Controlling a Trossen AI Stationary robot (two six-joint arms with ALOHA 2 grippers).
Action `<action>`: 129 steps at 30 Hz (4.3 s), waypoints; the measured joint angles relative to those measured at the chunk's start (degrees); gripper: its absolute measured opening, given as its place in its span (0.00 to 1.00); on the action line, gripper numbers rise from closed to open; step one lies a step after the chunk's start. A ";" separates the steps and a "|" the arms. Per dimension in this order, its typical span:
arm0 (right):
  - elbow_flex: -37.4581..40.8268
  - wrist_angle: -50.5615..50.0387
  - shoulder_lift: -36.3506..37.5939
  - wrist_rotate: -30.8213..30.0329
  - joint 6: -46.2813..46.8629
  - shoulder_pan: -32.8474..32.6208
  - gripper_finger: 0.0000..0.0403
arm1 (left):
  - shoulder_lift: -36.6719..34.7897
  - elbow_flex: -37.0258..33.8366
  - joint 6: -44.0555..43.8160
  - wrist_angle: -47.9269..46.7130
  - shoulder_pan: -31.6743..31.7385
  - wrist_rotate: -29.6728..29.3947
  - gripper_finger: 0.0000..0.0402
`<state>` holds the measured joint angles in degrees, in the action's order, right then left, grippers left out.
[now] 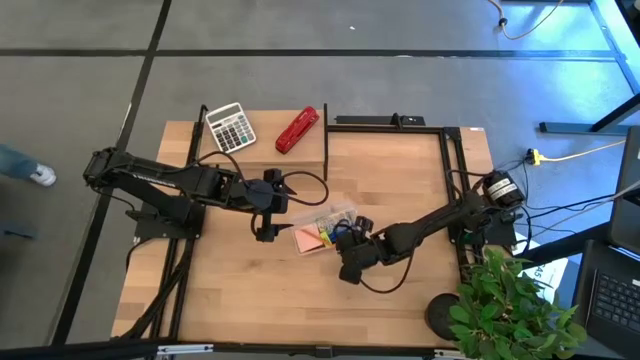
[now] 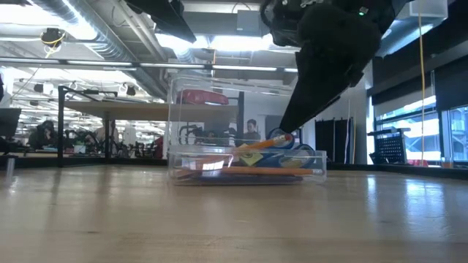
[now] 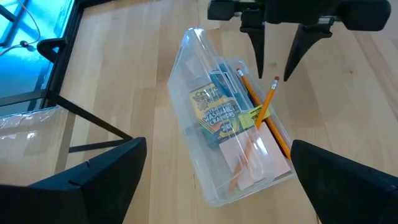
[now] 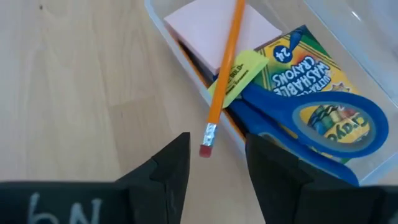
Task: Pack school essentials
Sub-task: Adjust the orange pencil in the transparent supply box, then close the transparent supply box
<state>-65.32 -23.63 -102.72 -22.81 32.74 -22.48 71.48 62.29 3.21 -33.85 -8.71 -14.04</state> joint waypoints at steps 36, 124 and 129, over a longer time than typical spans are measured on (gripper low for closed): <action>0.11 2.82 -2.69 4.50 -1.53 1.85 0.26 | 0.00 0.01 -0.01 0.00 0.00 0.02 0.98; -13.72 -19.20 -2.51 14.83 -43.29 10.39 0.26 | 0.00 0.01 -1.76 0.02 0.00 0.01 0.98; -16.78 -24.93 -2.51 18.65 -39.36 8.60 0.26 | 0.00 0.01 -1.82 0.02 0.00 0.02 0.98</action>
<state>-82.10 -48.56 -105.23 -4.16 -6.62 -13.88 71.48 62.30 1.39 -33.82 -8.71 -14.02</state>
